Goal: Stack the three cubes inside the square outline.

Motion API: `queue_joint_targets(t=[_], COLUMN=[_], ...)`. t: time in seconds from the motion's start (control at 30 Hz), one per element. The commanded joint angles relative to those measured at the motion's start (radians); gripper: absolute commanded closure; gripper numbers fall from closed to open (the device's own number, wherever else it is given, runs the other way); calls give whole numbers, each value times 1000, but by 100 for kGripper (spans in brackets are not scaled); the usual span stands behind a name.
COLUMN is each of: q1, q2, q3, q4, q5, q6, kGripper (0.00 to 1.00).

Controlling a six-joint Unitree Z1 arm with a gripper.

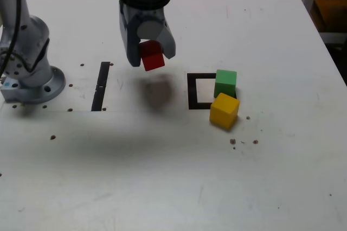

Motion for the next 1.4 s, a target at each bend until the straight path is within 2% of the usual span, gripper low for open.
queue_joint_targets(t=[0.0,0.13,0.27,0.4,0.5,0.6,1.07,1.37], q1=[-11,-34,-90,-130,-139,-124,-109,-125], q2=[44,151,268,339,373,394,556,583], q3=[-65,-230,-382,-490,-537,-522,-604,-676], q4=[45,168,229,313,394,438,446,446], q5=[16,51,35,24,20,16,-5,-14], q6=[18,57,90,116,141,164,233,239], kGripper=[91,94,94,94,93,93,92,92])
